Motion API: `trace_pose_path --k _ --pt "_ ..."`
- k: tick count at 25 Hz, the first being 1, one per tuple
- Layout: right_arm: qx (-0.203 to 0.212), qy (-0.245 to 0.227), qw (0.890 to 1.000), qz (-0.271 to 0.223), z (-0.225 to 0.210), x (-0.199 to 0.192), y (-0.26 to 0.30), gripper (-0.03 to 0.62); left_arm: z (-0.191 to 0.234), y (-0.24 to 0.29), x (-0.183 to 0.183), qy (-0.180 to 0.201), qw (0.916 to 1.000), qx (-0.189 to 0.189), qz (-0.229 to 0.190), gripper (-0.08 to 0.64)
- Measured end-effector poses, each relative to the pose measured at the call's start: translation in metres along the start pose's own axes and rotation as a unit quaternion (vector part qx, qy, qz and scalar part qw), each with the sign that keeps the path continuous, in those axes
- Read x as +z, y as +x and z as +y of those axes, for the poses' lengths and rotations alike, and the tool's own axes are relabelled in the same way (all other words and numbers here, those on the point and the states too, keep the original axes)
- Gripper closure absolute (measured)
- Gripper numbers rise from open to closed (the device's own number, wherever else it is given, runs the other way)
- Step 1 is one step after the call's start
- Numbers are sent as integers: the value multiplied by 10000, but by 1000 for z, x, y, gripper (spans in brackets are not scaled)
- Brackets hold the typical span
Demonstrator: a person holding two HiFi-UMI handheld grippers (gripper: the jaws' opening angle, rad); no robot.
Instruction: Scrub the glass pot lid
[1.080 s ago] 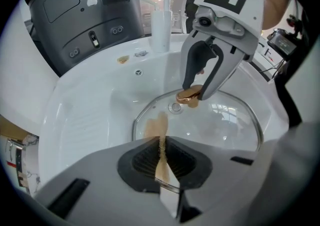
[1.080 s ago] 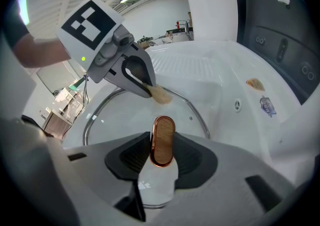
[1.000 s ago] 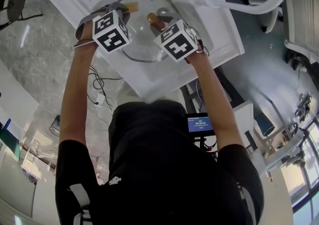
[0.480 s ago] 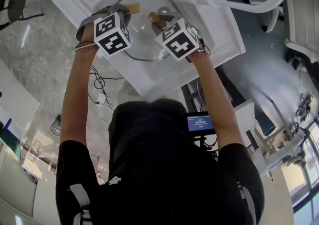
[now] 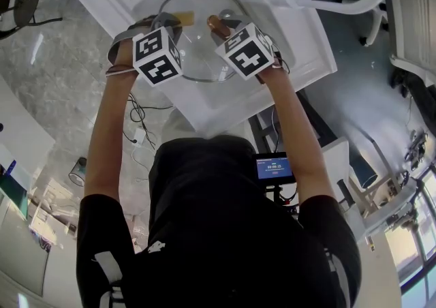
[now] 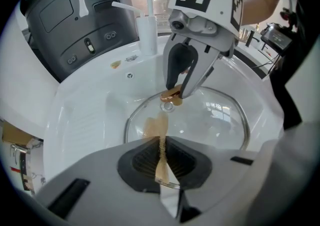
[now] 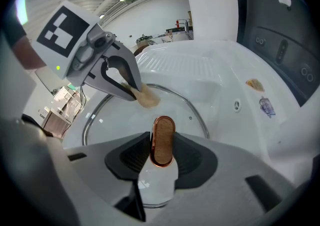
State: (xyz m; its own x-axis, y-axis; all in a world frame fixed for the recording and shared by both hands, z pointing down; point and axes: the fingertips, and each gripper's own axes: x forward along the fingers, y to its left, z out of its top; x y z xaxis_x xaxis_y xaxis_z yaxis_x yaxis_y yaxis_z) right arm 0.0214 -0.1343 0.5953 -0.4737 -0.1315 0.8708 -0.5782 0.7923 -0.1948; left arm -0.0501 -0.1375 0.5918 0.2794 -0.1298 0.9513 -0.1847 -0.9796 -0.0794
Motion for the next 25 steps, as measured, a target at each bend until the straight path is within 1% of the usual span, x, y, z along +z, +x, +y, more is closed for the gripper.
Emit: trace_pose_path --k 8,14,17,21,23,25 --pt "-78 -25 10000 31 0 -1 0 466 -13 -5 0 67 10000 35 2 541" --pt "-190 12 9998 -17 -1 -3 2 466 -30 -10 2 -20 9999 -65 -88 540" --pt "-284 67 9996 -39 -3 -2 2 468 -37 -12 2 -4 9999 -115 -99 540" --pt "-406 -23 9991 -149 0 -1 -1 465 -47 -19 2 -35 9998 -110 -138 540" --pt "-359 -9 9991 -236 4 -2 -2 426 -51 -23 1 -89 9998 -75 -179 540" --pt "-281 50 9994 -218 9 -6 -2 382 -55 -27 -1 -127 9997 -22 -208 540"
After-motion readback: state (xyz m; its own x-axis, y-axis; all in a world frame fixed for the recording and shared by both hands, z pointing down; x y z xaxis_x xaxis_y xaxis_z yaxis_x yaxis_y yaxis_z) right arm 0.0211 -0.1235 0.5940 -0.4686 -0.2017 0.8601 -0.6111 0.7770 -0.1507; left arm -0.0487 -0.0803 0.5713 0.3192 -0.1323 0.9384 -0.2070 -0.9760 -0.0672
